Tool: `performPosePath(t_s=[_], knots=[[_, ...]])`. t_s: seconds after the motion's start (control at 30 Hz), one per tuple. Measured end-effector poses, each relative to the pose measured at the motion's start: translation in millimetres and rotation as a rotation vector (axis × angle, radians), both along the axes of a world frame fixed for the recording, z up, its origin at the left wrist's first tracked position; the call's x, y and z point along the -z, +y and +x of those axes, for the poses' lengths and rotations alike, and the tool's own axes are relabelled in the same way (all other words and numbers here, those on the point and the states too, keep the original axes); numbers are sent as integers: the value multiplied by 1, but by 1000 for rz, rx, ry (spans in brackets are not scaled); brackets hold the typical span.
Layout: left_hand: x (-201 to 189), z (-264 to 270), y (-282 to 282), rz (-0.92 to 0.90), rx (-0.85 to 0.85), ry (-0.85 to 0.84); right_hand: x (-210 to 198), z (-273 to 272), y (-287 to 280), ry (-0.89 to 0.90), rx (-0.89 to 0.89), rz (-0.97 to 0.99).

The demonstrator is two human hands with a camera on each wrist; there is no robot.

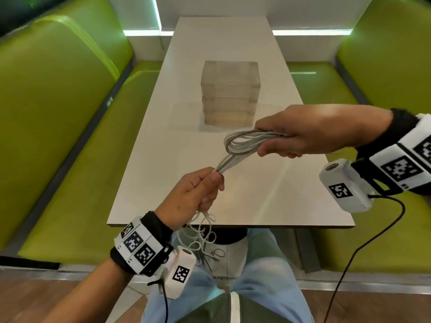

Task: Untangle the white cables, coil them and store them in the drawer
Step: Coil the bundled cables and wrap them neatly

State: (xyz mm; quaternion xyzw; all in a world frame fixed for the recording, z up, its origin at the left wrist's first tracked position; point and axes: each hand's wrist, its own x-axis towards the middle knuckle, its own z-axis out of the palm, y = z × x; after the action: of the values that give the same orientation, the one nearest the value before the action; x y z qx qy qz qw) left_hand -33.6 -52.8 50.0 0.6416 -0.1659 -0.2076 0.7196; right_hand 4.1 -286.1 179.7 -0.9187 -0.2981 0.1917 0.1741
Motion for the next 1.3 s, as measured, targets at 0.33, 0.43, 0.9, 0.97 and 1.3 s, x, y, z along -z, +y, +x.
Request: performPosePath(t_s=[0.33,0.43,0.9,0.97,1.3], knots=[[-17,3,-23,-228,-409,-48,50,-8,27,87,80,419],[-23,4,-28,-298,-438,13,74,-16,47,45,149,465],[-21,4,-35,-365,-501,183,89,-32,82,54,196,396],[-18,1,-34,-403,-502,229,90,-29,81,91,148,450],[-36,7,-21,-342,-349,104,92,-32,79,410,208,753]])
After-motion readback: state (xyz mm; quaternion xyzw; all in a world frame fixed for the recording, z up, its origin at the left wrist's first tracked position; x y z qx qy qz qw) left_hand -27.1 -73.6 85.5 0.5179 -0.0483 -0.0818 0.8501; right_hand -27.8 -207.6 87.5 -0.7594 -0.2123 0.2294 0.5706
